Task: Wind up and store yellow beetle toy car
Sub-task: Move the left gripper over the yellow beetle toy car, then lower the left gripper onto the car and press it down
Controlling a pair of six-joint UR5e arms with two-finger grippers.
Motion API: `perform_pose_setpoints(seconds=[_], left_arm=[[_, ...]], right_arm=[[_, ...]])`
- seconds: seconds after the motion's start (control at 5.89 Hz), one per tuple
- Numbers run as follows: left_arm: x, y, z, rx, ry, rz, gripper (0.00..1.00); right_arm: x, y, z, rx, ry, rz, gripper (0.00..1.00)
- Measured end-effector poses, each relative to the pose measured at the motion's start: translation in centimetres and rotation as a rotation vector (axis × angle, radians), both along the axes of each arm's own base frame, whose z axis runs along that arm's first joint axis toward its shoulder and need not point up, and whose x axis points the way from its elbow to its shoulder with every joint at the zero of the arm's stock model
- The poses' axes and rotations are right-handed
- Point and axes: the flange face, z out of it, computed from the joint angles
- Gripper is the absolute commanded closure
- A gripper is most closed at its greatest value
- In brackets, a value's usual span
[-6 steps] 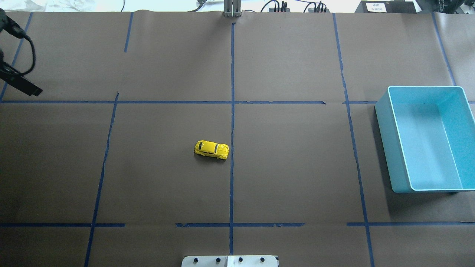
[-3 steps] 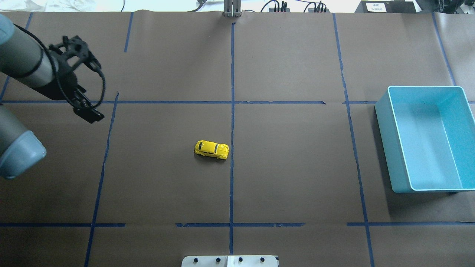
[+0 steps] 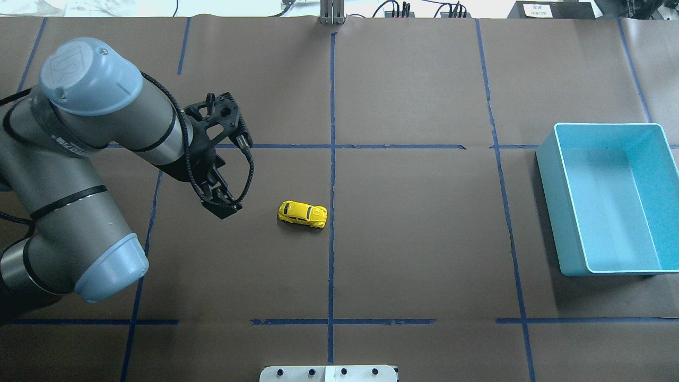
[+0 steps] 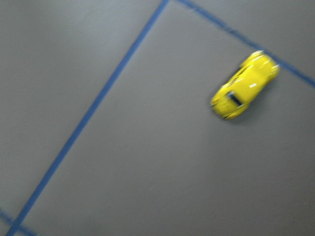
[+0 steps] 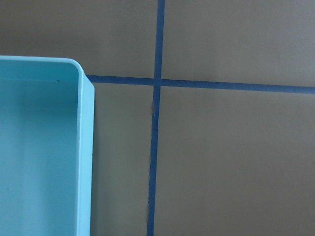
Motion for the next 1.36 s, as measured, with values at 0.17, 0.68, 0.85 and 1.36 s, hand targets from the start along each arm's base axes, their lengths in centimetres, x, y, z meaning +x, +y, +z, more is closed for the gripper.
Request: perform_pose_setpoints(seconds=[0.17, 0.68, 0.85, 1.36], left_arm=[[1.3, 0.9, -2.3, 0.026, 0.027, 0.025, 0.0], [3.6, 1.7, -5.7, 0.042, 0.041, 0.06, 0.0], [3.9, 1.6, -6.0, 0.075, 0.04, 0.081, 0.0], [5.7, 0.3, -4.5, 0.347, -0.011, 0.272, 0.0]], right_arm=[[0.0, 0.0, 0.0, 0.0, 0.0, 0.0, 0.0], [0.0, 0.0, -0.2, 0.004, -0.002, 0.0, 0.0], [0.0, 0.0, -0.2, 0.003, -0.003, 0.0, 0.0], [0.0, 0.0, -0.1, 0.001, -0.004, -0.001, 0.0]])
